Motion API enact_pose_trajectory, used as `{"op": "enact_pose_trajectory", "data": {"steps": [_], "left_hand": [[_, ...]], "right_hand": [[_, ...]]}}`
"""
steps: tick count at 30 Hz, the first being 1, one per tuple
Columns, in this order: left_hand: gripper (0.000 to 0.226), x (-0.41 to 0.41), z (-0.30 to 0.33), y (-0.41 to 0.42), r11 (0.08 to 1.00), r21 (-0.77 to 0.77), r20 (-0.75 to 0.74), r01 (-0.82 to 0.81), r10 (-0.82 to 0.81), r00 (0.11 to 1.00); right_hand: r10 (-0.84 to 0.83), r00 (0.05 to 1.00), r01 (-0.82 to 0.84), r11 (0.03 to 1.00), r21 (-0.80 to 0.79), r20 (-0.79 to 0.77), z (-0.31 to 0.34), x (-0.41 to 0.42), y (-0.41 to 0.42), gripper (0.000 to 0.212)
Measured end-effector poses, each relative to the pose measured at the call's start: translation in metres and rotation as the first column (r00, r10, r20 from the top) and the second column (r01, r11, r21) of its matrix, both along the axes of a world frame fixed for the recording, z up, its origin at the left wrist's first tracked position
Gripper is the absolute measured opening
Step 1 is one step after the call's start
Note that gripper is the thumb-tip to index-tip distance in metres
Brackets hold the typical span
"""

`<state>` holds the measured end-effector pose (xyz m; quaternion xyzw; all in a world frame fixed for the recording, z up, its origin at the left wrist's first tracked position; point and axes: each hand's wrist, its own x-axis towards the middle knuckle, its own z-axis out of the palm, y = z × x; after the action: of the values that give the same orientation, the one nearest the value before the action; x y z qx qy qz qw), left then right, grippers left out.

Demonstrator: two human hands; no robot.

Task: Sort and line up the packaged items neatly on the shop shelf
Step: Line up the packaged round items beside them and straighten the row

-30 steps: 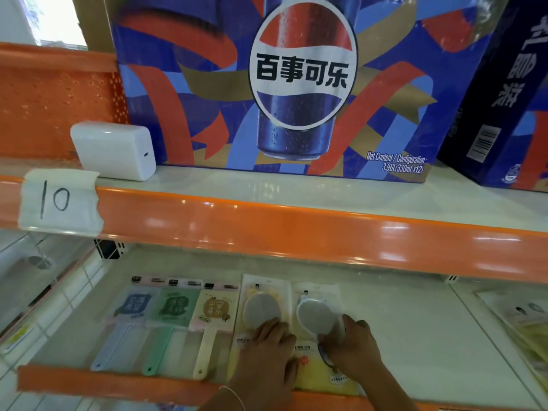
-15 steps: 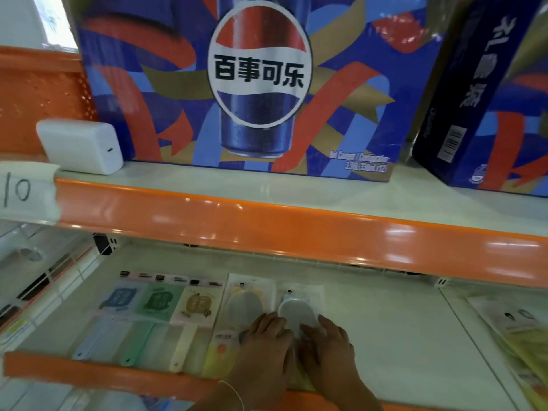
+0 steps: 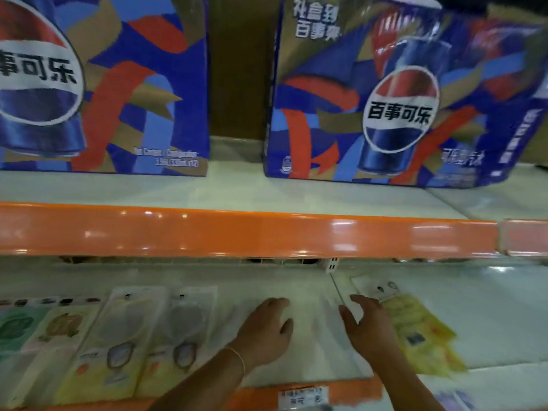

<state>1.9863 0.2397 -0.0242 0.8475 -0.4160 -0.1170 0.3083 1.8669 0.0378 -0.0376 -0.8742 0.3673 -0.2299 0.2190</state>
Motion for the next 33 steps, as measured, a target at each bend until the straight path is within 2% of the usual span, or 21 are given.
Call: {"op": "enact_pose_trajectory", "data": {"steps": [2,5,7,9,12,14,17,20,23,25,27,29,30,32,33], "left_hand": [[0.047,-0.013,0.005,-0.03,0.999,-0.03,-0.128,-0.011,0.007,0.992],[0.046,-0.034,0.011,-0.068,0.999,-0.036,-0.248,0.006,-0.015,0.969],[0.046,-0.046,0.014,-0.086,0.999,-0.033,-0.269,0.022,-0.03,0.963],[0.045,-0.057,0.014,-0.098,0.999,-0.024,-0.265,0.03,-0.035,0.964],[0.046,-0.071,0.011,-0.11,0.999,0.0,-0.247,0.036,-0.035,0.968],[0.047,-0.078,0.009,-0.114,0.999,0.013,-0.233,0.048,-0.043,0.972],[0.047,-0.083,0.007,-0.114,0.998,0.03,-0.193,0.055,-0.048,0.98],[0.046,-0.083,0.007,-0.109,0.998,0.037,-0.178,0.041,-0.034,0.984],[0.045,-0.081,0.005,-0.102,0.999,0.032,-0.198,0.026,-0.019,0.98],[0.046,-0.078,0.006,-0.098,1.0,0.022,-0.225,0.002,0.003,0.974],[0.045,-0.074,0.009,-0.091,0.999,0.006,-0.3,-0.032,0.032,0.953],[0.038,-0.07,0.015,-0.081,0.993,-0.059,-0.462,-0.102,0.063,0.884],[0.034,-0.067,0.019,-0.075,0.98,-0.112,-0.588,-0.167,0.07,0.806],[0.034,-0.058,0.028,-0.061,0.931,-0.175,-0.828,-0.319,0.036,0.559],[0.036,-0.052,0.03,-0.053,0.903,-0.199,-0.899,-0.382,-0.013,0.438]], "right_hand": [[-0.042,0.997,0.042,0.999,-0.004,-0.065,0.004,-0.019,-0.027,0.045],[-0.134,0.95,0.126,0.991,-0.047,-0.283,0.007,-0.044,-0.064,0.054],[-0.21,0.896,0.197,0.978,-0.072,-0.392,0.011,-0.056,-0.084,0.062],[-0.224,0.853,0.237,0.971,-0.032,-0.471,0.016,-0.064,-0.098,0.069],[-0.173,0.836,0.256,0.962,0.092,-0.52,0.022,-0.069,-0.109,0.069],[-0.186,0.822,0.268,0.96,0.078,-0.538,0.024,-0.072,-0.11,0.068],[-0.196,0.869,0.24,0.97,0.041,-0.455,0.025,-0.075,-0.108,0.072],[-0.183,0.962,0.227,0.949,0.218,-0.205,0.023,-0.076,-0.105,0.077],[-0.222,0.969,0.242,0.936,0.255,-0.104,0.027,-0.073,-0.097,0.052],[-0.188,0.981,0.192,0.946,0.263,-0.039,0.034,-0.066,-0.084,0.035],[-0.124,0.989,0.092,0.94,0.329,0.078,0.045,-0.057,-0.064,0.028],[-0.028,0.99,-0.02,0.945,0.326,0.141,0.056,-0.048,-0.04,0.024],[0.038,0.988,-0.082,0.95,0.302,0.149,0.061,-0.043,-0.027,0.023],[0.197,0.972,-0.221,0.948,0.228,0.125,0.065,-0.032,0.0,0.027],[0.281,0.955,-0.294,0.943,0.158,0.099,0.064,-0.026,0.013,0.029]]}}
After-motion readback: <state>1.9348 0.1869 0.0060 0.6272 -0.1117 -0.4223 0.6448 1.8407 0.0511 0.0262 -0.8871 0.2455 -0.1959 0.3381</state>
